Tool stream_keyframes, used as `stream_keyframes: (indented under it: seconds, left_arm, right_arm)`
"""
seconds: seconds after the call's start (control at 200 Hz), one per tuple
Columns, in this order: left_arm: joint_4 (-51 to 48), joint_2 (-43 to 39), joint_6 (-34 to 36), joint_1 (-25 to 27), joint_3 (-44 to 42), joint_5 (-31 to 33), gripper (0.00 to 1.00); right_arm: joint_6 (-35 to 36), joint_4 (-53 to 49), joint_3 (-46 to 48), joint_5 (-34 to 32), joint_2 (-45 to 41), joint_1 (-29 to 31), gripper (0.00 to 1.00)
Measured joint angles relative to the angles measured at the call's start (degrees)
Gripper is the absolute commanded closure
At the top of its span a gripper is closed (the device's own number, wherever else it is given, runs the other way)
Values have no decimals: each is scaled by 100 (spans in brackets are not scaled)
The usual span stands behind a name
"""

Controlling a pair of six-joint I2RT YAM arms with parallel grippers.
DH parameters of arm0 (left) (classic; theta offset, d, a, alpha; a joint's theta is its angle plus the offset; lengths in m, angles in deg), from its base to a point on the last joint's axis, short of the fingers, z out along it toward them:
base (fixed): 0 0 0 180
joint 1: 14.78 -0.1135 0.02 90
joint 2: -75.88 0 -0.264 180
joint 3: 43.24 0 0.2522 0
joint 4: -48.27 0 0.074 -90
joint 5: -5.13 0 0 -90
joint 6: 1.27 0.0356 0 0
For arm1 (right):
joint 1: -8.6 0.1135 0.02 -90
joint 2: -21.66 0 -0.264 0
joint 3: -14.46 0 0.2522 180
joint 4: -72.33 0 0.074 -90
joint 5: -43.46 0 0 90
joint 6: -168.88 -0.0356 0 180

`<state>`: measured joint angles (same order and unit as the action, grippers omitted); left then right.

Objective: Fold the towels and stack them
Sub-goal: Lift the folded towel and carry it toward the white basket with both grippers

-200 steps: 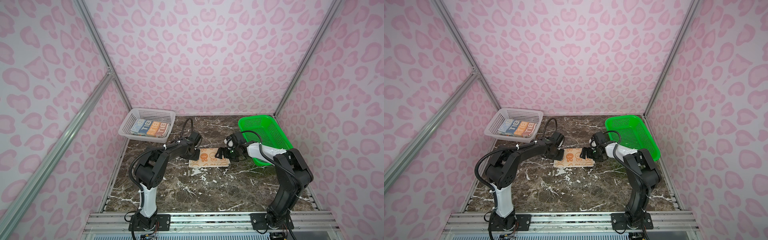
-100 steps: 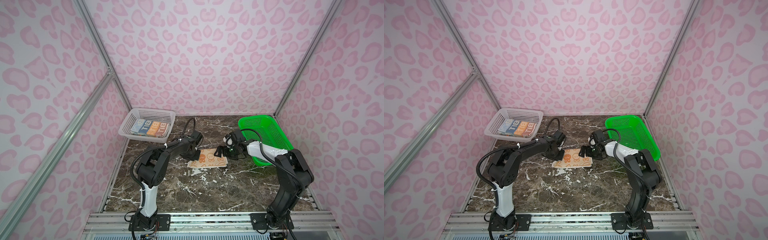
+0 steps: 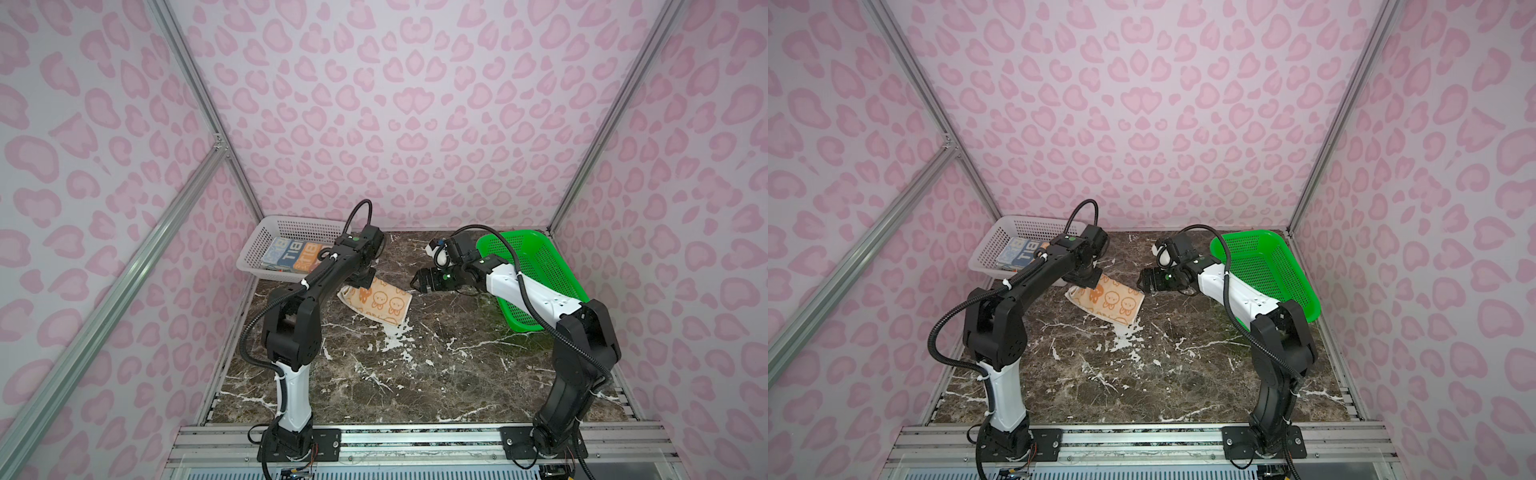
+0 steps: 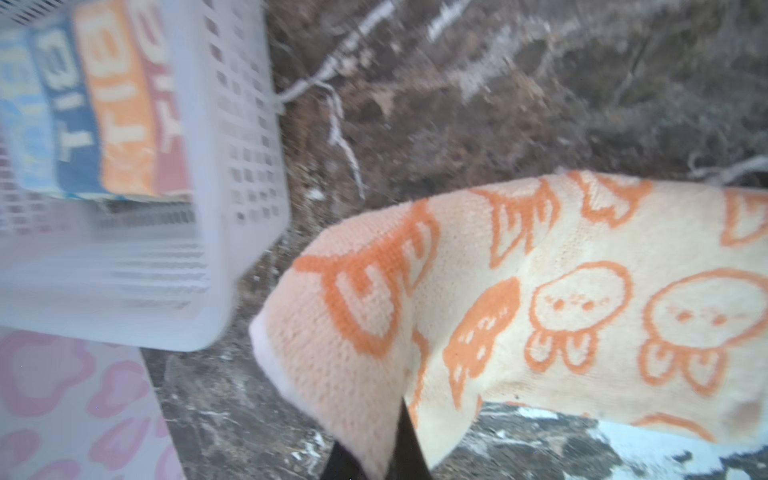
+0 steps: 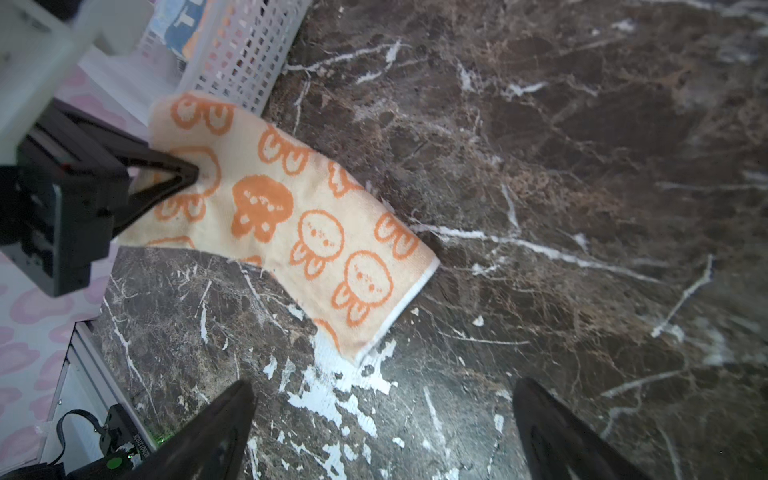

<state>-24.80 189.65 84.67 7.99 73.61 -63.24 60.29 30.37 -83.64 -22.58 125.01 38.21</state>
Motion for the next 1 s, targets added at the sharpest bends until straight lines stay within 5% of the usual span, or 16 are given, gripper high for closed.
stream_keyframes:
  seconds: [0.405, 1.0]
  left_arm:
    - [-118, 566, 1051, -533, 1886, 656, 96]
    - [1250, 1062, 3075, -1587, 1937, 758, 96]
  right_arm:
    - [256, -98, -1117, -173, 616, 114, 1]
    - [315, 24, -3008, -37, 1930, 321, 1]
